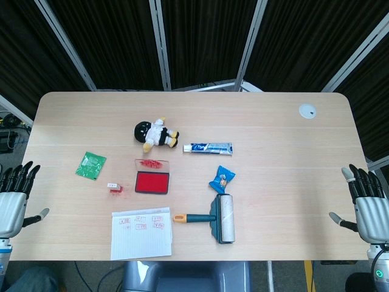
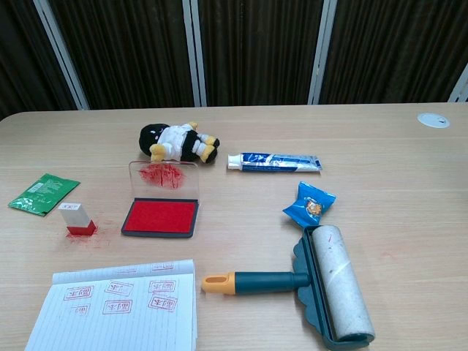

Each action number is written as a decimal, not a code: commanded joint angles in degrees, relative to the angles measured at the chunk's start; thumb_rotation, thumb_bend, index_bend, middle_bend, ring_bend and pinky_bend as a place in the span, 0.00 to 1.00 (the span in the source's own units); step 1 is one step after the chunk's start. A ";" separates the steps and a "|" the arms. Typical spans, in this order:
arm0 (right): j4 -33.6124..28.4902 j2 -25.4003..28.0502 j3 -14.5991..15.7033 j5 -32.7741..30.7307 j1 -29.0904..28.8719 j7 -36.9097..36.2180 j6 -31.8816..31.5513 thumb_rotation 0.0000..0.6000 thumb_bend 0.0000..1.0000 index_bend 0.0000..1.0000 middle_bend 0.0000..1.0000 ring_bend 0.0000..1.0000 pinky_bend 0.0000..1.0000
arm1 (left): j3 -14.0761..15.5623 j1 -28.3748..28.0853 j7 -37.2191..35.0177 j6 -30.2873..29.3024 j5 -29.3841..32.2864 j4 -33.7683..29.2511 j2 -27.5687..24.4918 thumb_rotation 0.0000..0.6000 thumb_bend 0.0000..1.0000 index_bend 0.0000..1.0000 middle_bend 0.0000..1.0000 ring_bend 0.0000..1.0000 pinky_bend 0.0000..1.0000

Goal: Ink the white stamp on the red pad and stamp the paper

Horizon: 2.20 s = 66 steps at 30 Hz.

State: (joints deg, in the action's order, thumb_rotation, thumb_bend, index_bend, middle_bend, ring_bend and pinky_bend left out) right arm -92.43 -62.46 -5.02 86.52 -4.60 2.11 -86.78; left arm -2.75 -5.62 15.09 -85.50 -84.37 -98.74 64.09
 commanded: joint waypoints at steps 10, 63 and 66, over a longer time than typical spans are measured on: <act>-0.53 0.14 -0.20 -0.36 -0.09 0.33 0.15 1.00 0.00 0.00 0.00 0.00 0.00 | -0.56 -2.46 3.72 3.65 1.04 1.15 1.54 1.00 0.00 0.00 0.00 0.27 0.36; 3.52 -2.74 -1.57 -7.41 -2.08 3.48 5.88 1.00 0.00 0.00 0.00 0.00 0.00 | -1.75 -22.57 -1.60 28.42 6.62 28.27 25.26 1.00 0.30 0.41 0.43 0.84 0.85; 3.62 -2.79 -1.64 -7.65 -2.13 3.51 6.04 1.00 0.00 0.00 0.00 0.00 0.00 | -1.63 -22.85 -1.05 28.69 6.83 28.47 25.58 1.00 0.31 0.42 0.44 0.84 0.85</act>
State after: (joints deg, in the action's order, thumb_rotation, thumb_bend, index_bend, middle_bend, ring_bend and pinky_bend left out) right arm -88.82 -65.24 -6.64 78.90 -6.73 5.61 -80.76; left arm -4.43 -28.41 13.95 -56.87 -77.60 -70.32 89.60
